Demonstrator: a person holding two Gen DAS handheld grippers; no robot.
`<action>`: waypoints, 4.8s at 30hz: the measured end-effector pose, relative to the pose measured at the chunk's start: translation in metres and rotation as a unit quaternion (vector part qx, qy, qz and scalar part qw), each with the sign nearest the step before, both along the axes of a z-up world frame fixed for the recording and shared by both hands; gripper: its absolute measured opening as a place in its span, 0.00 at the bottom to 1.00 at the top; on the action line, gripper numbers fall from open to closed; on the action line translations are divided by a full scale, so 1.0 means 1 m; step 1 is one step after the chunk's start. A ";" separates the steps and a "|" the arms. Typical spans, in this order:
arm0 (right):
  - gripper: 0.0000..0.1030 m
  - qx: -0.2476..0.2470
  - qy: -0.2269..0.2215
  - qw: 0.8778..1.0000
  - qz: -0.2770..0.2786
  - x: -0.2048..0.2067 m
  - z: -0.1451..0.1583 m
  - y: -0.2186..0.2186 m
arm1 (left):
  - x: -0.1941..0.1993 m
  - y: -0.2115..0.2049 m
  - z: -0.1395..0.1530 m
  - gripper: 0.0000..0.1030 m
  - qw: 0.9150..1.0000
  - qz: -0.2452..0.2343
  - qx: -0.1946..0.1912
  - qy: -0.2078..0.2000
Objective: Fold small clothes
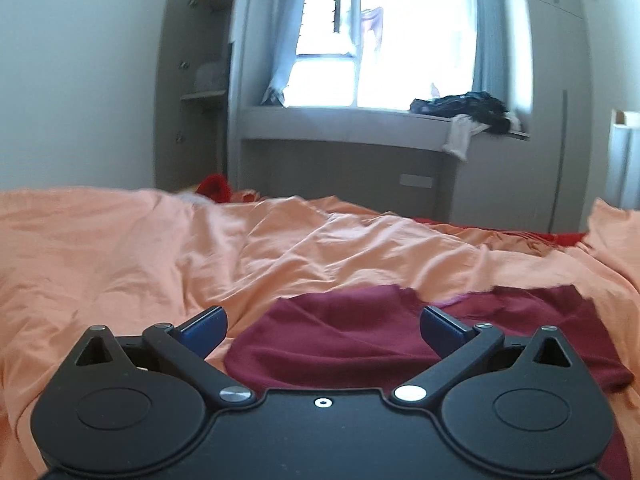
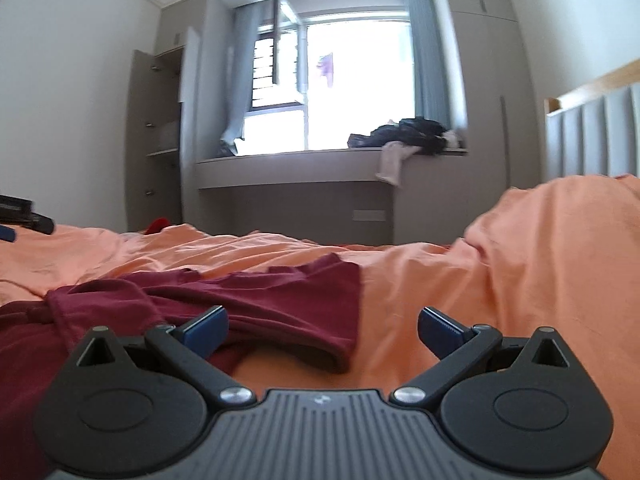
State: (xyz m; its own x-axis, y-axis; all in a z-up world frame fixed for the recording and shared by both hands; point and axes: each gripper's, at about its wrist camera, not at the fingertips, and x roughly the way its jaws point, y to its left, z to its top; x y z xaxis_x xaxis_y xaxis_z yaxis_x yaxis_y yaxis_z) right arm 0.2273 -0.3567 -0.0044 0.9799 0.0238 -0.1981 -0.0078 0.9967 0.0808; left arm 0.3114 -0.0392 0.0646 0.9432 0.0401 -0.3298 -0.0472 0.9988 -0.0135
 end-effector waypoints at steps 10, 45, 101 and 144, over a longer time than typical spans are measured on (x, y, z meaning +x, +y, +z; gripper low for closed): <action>1.00 0.000 0.013 1.000 -0.006 -0.028 -0.008 -0.007 | -0.065 -0.053 -0.015 0.99 0.996 -0.084 0.005 0.003; 1.00 -0.415 0.153 0.889 0.116 -0.126 -0.095 0.190 | -0.180 0.031 -0.099 1.00 0.979 -0.103 0.145 0.098; 0.08 -0.188 -0.048 0.971 0.141 -0.168 0.071 0.106 | -0.193 0.006 -0.118 0.24 0.947 0.011 0.320 -0.011; 0.07 -0.189 -0.134 0.972 0.024 -0.039 0.114 0.061 | -0.088 -0.014 0.055 0.04 0.970 -0.047 0.203 -0.121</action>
State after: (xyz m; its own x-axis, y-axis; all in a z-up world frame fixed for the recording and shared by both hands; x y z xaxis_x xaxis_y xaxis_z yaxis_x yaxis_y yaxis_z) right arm 0.1885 -0.2961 0.1097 0.9970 0.0458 0.0616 -0.0250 0.9525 -0.3036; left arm 0.2232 -0.0533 0.1192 0.9969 0.0304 -0.0725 -0.0004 0.9239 0.3827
